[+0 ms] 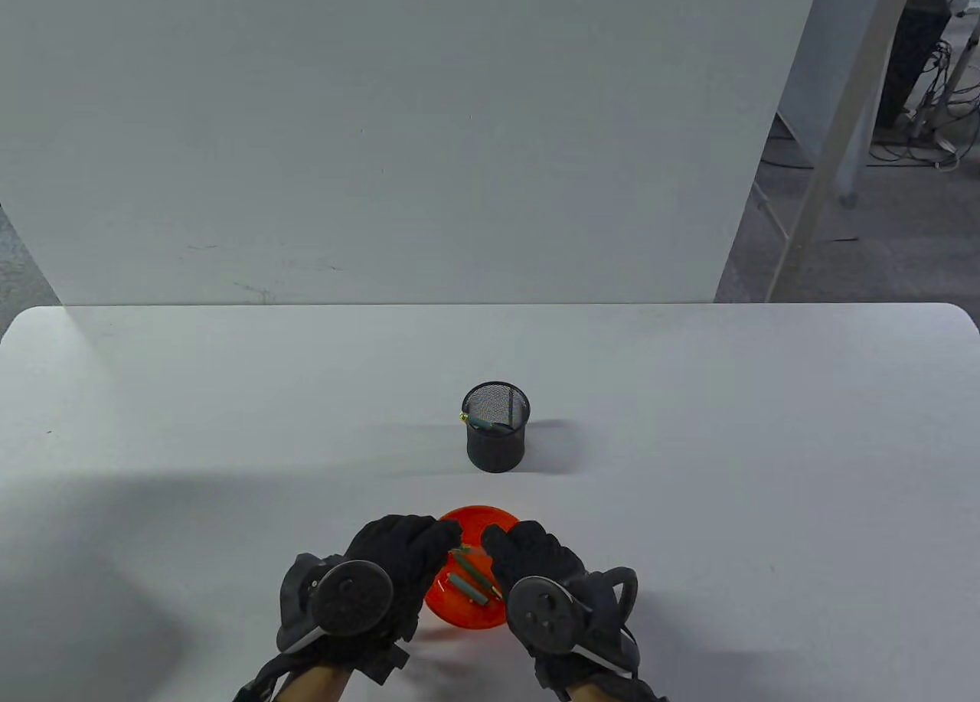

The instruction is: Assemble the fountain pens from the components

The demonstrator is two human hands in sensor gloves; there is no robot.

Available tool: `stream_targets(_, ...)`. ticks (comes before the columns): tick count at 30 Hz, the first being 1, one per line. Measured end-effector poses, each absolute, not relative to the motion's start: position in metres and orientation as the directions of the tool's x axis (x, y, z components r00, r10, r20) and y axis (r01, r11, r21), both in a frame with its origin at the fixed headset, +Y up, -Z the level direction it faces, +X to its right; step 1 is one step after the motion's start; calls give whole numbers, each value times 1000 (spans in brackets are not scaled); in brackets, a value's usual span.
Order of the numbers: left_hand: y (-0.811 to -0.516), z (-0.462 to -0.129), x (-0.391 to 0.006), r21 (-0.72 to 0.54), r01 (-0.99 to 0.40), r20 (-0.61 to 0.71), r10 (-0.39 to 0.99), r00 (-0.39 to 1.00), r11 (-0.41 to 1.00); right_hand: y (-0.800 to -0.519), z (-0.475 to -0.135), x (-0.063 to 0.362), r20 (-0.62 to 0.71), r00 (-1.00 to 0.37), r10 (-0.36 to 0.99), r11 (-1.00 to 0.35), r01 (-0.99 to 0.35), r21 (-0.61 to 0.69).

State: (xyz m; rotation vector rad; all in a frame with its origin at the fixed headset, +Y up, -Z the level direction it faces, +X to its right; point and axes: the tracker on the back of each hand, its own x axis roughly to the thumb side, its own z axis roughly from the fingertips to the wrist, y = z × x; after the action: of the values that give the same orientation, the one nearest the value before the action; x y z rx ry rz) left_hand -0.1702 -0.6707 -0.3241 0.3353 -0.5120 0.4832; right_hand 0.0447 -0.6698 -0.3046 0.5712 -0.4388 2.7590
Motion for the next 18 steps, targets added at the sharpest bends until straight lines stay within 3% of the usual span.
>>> stream_targets(3, -672, -325, -173, 134, -578, 537, 431, 725, 805, -671, -306, 46, 429, -849, 307, -889, -417, -190)
stream_targets(8, -671, -325, -170, 114, -581, 540, 441, 717, 806, -669, -302, 40, 450, -867, 212, -907, -346, -240)
stream_targets(14, -671, -327, -170, 67, -571, 544, 449, 708, 819, -673, -304, 40, 455, -859, 237, -908, -363, -212)
stream_targets(18, -669, -333, -179, 40, -658, 493, 558, 668, 752, -674, -308, 49, 420, -841, 341, -881, -442, -168)
